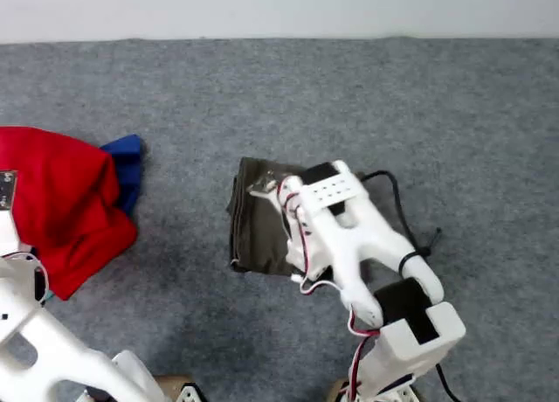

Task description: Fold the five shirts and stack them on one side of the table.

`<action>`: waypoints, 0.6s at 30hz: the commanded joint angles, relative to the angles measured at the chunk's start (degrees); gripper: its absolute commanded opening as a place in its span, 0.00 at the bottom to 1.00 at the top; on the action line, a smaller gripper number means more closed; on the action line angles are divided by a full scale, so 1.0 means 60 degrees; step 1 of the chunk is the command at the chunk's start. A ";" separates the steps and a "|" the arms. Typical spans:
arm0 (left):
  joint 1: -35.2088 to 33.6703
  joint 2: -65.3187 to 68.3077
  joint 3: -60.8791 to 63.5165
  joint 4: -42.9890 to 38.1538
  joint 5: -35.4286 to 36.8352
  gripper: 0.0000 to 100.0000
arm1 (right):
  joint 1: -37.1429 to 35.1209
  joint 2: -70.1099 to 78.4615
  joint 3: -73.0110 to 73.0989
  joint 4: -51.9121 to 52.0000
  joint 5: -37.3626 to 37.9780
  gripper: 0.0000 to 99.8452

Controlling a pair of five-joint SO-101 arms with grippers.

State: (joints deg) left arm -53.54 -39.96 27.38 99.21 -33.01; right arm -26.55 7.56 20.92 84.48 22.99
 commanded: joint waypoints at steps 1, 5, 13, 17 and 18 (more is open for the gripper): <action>0.0000 -0.0234 -0.0066 -0.0029 -0.0059 0.02 | -0.0051 -0.0637 -0.0088 -0.0007 -0.0117 0.01; 0.0000 -0.0234 -0.0095 -0.0029 -0.0059 0.02 | 0.0520 -0.1502 -0.1099 0.1048 -0.0073 0.01; 0.0000 -0.0234 -0.0066 -0.0029 -0.0059 0.02 | 0.1136 -0.2205 -0.2608 0.1385 0.0601 0.01; 0.0000 -0.0234 -0.0066 -0.0029 -0.0059 0.02 | 0.1136 -0.1106 -0.2081 0.0491 0.0557 0.01; 0.0000 -0.0234 -0.0066 -0.0029 -0.0059 0.02 | 0.1106 -0.0755 -0.1963 0.0286 0.0542 0.01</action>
State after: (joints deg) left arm -53.54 -39.96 27.38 99.21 -33.01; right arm -20.40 -0.26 8.62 89.32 25.71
